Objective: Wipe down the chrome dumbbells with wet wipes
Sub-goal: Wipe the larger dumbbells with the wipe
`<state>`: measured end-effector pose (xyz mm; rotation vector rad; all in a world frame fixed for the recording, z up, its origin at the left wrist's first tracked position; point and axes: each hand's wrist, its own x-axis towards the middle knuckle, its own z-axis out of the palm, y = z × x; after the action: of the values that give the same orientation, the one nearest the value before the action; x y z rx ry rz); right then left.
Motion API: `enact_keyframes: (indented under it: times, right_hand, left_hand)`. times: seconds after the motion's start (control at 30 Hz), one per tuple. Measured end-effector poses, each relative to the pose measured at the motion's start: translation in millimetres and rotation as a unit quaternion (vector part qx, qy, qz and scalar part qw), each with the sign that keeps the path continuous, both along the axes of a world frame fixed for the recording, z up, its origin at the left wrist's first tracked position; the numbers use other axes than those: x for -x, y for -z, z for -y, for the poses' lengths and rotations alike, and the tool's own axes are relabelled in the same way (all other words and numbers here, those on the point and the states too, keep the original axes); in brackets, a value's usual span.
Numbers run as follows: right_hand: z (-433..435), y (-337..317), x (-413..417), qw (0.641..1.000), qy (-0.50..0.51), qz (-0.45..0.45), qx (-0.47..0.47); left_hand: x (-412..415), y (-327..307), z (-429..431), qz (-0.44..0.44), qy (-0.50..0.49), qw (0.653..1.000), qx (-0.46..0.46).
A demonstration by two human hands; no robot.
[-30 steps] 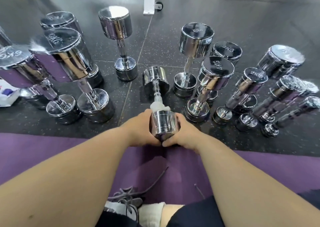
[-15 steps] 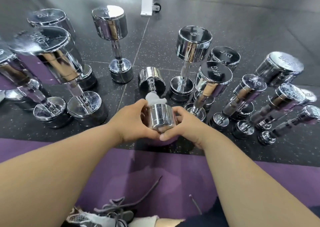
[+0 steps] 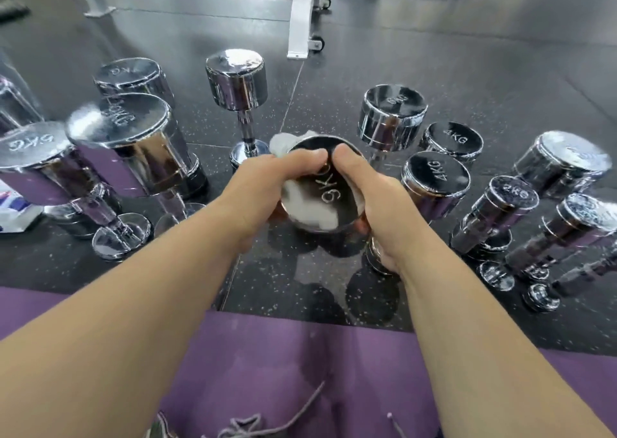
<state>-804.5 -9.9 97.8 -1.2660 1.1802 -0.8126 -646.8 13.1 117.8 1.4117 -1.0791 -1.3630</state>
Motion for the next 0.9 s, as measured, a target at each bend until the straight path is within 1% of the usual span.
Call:
enact_keyframes:
  times: [0.07, 0.13, 0.23, 0.33, 0.43, 0.53, 0.6, 0.63, 0.67, 0.7, 0.73, 0.77, 0.8, 0.83, 0.87, 0.9]
  right_hand:
    - [-7, -15, 2, 1.000, 0.003, 0.006, -0.024]
    - [-15, -25, 5, 0.999, 0.013, -0.007, -0.051]
    - [-24, -27, 4, 0.996, 0.032, -0.040, -0.077]
    - [-26, -28, 1, 0.995, 0.037, -0.039, -0.089]
    - [-16, -31, -1, 0.995, 0.022, -0.040, -0.088]
    - [0, -35, -6, 0.995, 0.014, -0.083, -0.059]
    - [4, -35, -11, 0.994, 0.013, -0.099, -0.046]
    - [4, -34, -12, 0.994, 0.015, -0.102, -0.045]
    - [3, -33, -12, 0.993, 0.019, -0.109, -0.047]
    - [0, -34, -11, 0.991, 0.025, -0.117, -0.052]
    - [-3, -36, -11, 0.990, 0.031, -0.125, -0.053]
    - [-4, -37, -10, 0.990, 0.036, -0.128, -0.050]
    - [-7, -38, -9, 0.990, 0.039, -0.134, -0.034]
    - [-10, -41, -7, 0.989, 0.047, -0.139, 0.001]
    - [-13, -44, -5, 0.987, 0.070, -0.135, 0.052]
    - [-15, -48, -3, 0.982, 0.103, -0.114, 0.110]
  left_hand:
    - [4, -12, -6, 0.010, 0.003, 1.000, -0.019]
    - [7, -22, -14, 0.014, 0.009, 0.999, -0.040]
    - [8, -28, -24, 0.024, 0.017, 0.997, -0.067]
    - [6, -29, -24, 0.036, 0.018, 0.997, -0.069]
    - [9, -29, -12, 0.030, -0.008, 0.996, -0.085]
    - [7, -33, 5, 0.000, -0.035, 0.994, -0.107]
    - [3, -33, 12, -0.008, -0.068, 0.994, -0.090]
    - [0, -33, 13, 0.017, -0.094, 0.994, -0.052]
    - [-2, -32, 14, 0.079, -0.112, 0.990, 0.008]
    - [-3, -32, 13, 0.163, -0.123, 0.975, 0.085]
    - [-2, -33, 10, 0.244, -0.114, 0.949, 0.162]
    - [2, -36, 6, 0.310, -0.089, 0.924, 0.208]
    - [6, -38, -1, 0.361, -0.052, 0.901, 0.235]
    - [9, -40, -9, 0.393, -0.013, 0.882, 0.260]
    - [12, -40, -16, 0.407, 0.018, 0.872, 0.271]
    - [13, -39, -22, 0.403, 0.034, 0.872, 0.275]
